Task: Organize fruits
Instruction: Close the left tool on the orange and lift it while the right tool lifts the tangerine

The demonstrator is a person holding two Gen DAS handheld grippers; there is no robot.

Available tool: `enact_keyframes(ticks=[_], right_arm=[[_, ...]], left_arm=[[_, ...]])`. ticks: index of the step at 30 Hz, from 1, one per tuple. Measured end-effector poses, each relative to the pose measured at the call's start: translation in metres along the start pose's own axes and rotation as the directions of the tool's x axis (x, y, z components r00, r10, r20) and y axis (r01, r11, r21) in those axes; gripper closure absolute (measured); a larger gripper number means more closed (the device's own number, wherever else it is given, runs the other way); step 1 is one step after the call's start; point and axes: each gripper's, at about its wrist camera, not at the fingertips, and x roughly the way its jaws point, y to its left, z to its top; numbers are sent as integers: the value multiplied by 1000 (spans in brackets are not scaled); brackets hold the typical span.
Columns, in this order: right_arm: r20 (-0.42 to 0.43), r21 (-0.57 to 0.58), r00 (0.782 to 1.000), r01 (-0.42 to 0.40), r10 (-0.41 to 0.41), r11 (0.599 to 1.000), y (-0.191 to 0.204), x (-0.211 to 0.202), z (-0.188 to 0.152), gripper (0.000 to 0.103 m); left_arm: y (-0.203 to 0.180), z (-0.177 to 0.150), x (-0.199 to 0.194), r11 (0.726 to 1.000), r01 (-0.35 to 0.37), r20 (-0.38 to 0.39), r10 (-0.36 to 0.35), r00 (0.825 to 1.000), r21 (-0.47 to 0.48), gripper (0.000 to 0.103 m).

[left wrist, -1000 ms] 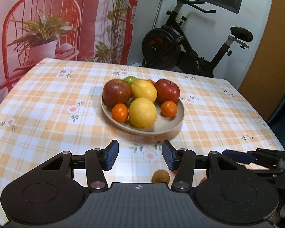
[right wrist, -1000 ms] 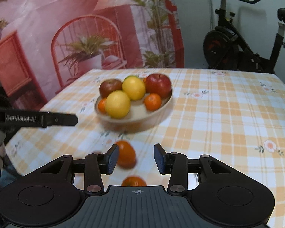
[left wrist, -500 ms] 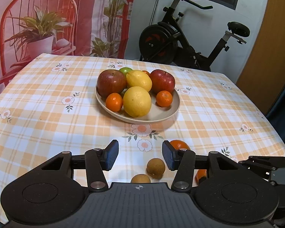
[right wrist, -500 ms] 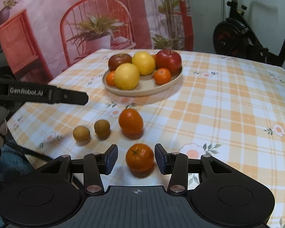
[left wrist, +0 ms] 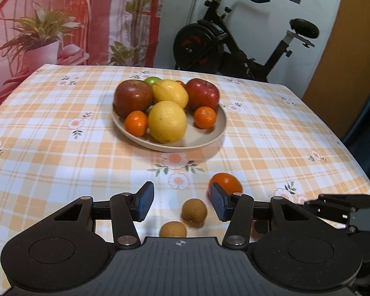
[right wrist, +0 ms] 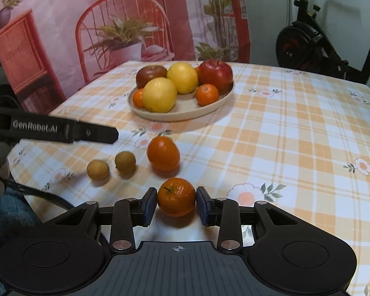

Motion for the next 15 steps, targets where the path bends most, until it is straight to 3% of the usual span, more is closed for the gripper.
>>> enact_keyframes(ticks=[7,15], right_arm=[[80,55,996,23,-27,998,-16,-8,6,71],[123,109,992,28,-41,994,-33,-12,9,71]], left_arm=[[-15,5,14,997,67,-43,-65,997,43,49],[-28,9,38,994,69,-92,-61,994,84,48]])
